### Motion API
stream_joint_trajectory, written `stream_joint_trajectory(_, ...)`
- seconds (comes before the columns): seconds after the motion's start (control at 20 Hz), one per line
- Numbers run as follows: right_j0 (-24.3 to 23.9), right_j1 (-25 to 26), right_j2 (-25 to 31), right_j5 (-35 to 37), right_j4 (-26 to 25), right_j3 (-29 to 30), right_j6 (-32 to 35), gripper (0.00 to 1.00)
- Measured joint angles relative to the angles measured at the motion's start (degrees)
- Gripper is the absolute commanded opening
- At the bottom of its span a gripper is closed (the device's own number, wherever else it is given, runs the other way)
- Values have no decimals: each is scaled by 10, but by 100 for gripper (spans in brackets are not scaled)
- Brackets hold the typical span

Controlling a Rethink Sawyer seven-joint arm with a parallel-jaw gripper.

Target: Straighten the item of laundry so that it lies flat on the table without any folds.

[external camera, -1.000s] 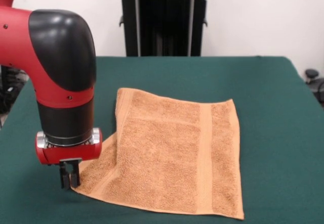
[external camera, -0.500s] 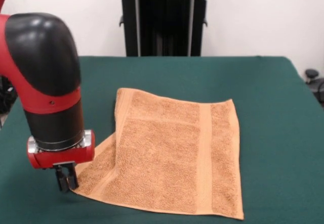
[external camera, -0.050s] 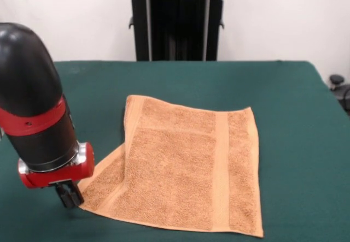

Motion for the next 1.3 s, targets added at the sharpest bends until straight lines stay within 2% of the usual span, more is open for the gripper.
stream_joint_trajectory(0.75,-3,43,23,107,-1,-94,-40,0)
stream_joint_trajectory(0.8,2,51,24,129,-2,-113,-46,100)
stream_joint_trajectory(1.3,12,66,24,173,-16,-154,-86,100)
